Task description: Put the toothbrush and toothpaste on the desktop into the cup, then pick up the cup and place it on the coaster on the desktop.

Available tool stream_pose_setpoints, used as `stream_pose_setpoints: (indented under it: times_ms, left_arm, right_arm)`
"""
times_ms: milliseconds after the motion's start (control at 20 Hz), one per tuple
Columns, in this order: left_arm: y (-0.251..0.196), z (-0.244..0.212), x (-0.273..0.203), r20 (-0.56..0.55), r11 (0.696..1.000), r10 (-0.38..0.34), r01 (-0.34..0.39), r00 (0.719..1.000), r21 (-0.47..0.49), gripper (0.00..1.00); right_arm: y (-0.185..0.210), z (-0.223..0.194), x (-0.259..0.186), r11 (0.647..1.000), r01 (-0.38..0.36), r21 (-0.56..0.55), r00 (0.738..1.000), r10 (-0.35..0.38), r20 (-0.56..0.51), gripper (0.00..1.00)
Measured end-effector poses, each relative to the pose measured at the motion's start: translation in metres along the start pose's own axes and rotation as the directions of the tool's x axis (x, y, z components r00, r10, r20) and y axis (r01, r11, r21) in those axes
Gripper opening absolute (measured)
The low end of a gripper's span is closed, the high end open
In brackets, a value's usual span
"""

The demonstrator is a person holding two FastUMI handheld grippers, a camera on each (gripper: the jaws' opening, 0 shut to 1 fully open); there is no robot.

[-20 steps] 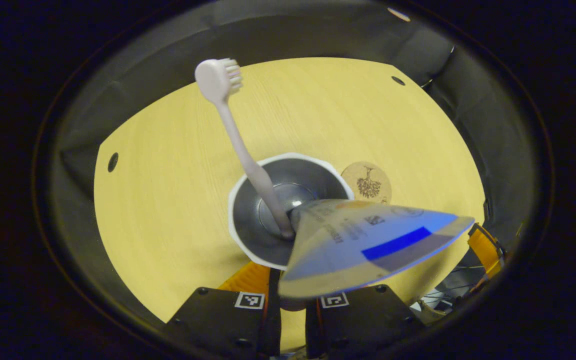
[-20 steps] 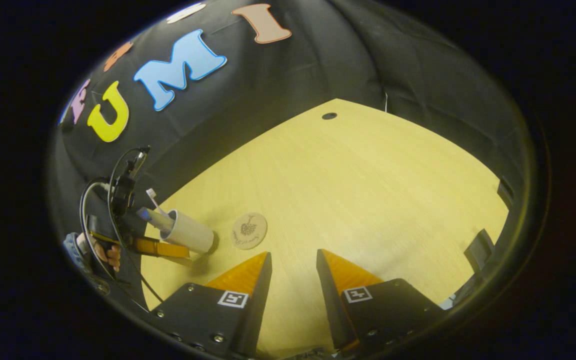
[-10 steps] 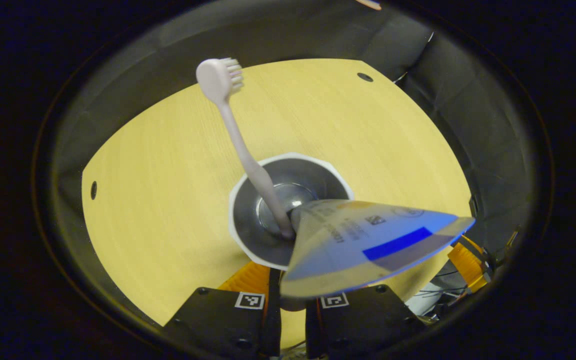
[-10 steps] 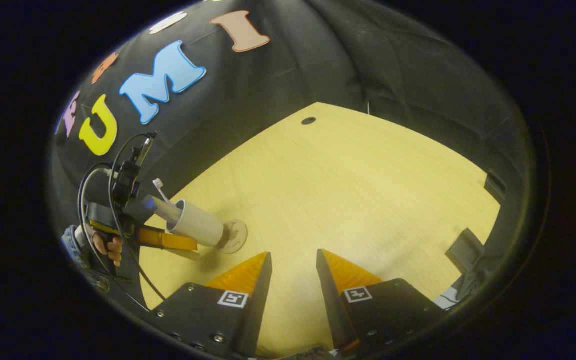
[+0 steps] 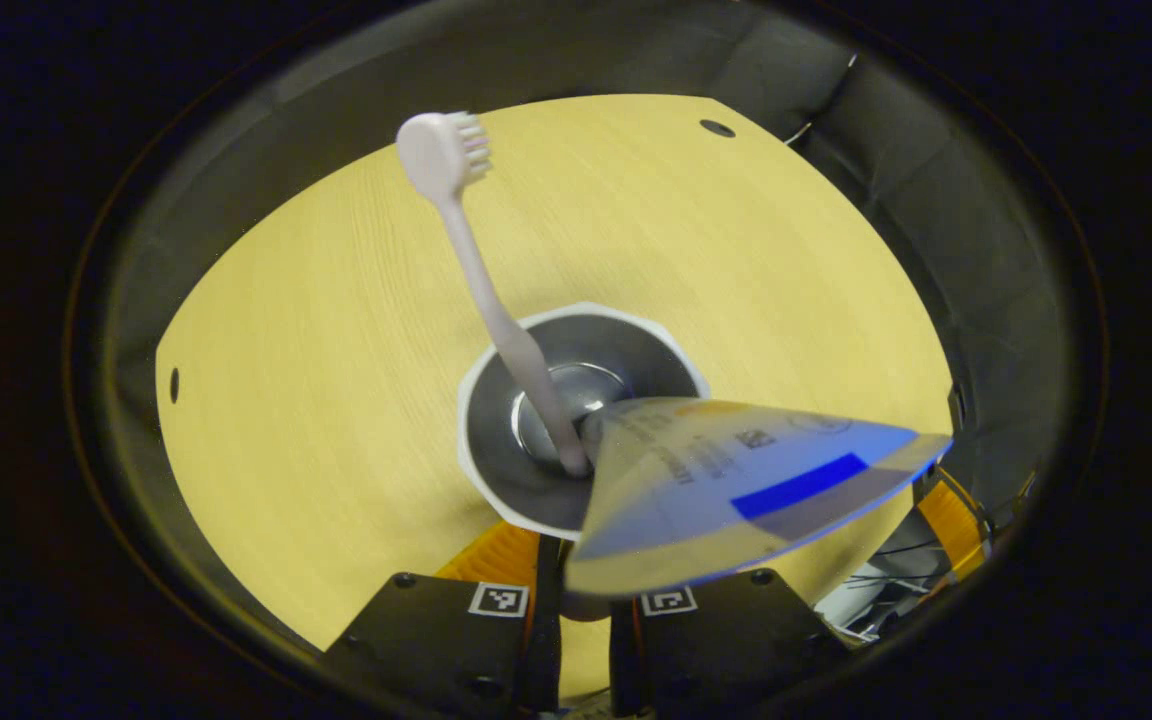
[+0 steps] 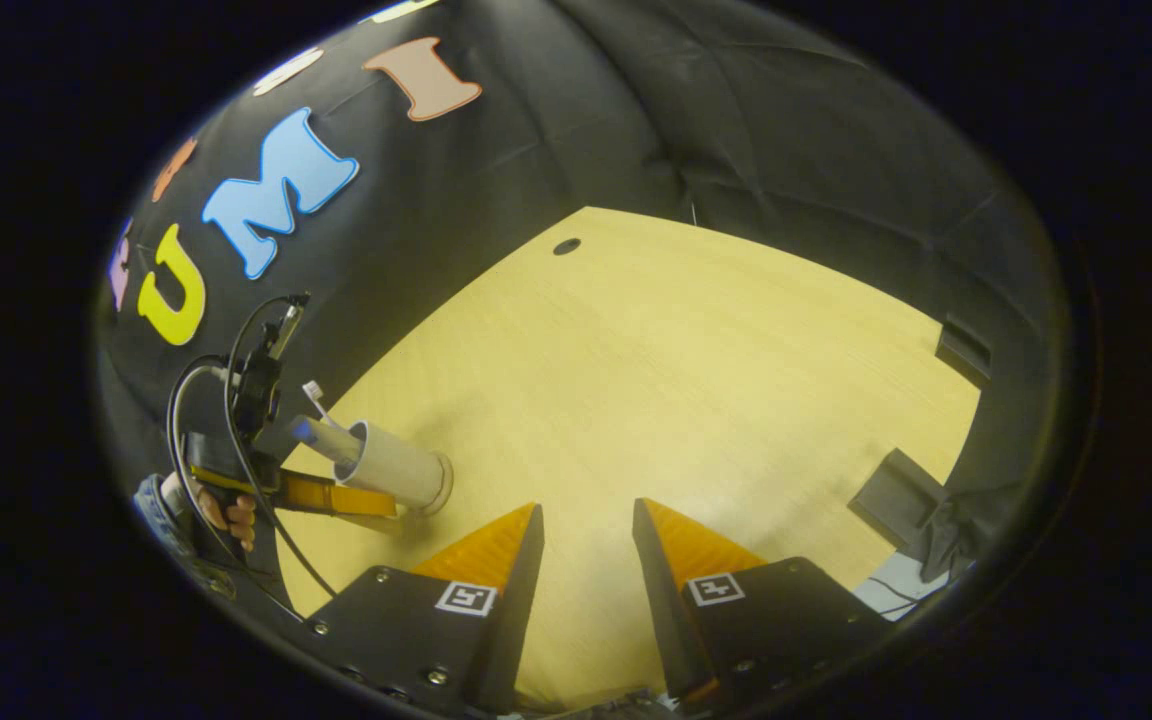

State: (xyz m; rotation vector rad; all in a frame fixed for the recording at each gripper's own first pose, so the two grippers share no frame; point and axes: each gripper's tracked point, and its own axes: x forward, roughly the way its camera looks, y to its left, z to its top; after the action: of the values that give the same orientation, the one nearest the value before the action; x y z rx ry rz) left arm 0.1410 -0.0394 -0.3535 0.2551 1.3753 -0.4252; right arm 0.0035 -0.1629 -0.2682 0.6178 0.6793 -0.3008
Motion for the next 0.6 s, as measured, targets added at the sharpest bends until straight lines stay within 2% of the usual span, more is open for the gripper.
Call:
stream_pose_setpoints:
  times_ms: [150, 250, 300, 350, 450, 550, 600]
  left_arm:
    - [0.006, 0.004, -0.004, 0.007, 1.000, 0.011, -0.011, 1.000, -0.005, 0.23]
    - [0.015, 0.008, -0.012, 0.020, 1.000, 0.013, -0.013, 1.000, -0.015, 0.40]
    - [0.020, 0.010, -0.017, 0.033, 1.000, 0.020, -0.019, 0.999, -0.021, 0.41]
    - [0.023, 0.014, -0.024, 0.046, 0.999, 0.014, -0.013, 0.999, -0.029, 0.53]
    - [0.033, 0.016, -0.039, 0.075, 0.999, 0.010, -0.007, 0.997, -0.043, 0.79]
    - [0.045, 0.019, -0.061, 0.125, 0.998, 0.005, 0.002, 0.992, -0.063, 0.75]
    - [0.052, 0.020, -0.075, 0.153, 0.997, 0.007, 0.005, 0.988, -0.074, 0.77]
  right_arm:
    - [-0.001, 0.001, 0.000, 1.000, -0.003, 0.005, 1.000, 0.003, -0.014, 0.54]
    - [-0.001, 0.000, 0.000, 1.000, -0.011, 0.003, 1.000, 0.011, -0.023, 0.54]
    - [0.000, 0.000, -0.001, 1.000, -0.017, -0.006, 1.000, 0.017, -0.025, 0.55]
    - [0.000, 0.001, -0.001, 1.000, -0.023, -0.017, 0.999, 0.023, -0.026, 0.44]
    - [0.004, 0.003, -0.003, 0.998, -0.046, -0.048, 0.999, 0.044, -0.029, 0.43]
    - [0.025, 0.008, -0.006, 0.994, -0.074, -0.080, 0.997, 0.071, -0.035, 0.44]
    - [0.036, 0.009, -0.004, 0.991, -0.090, -0.101, 0.996, 0.086, -0.039, 0.44]
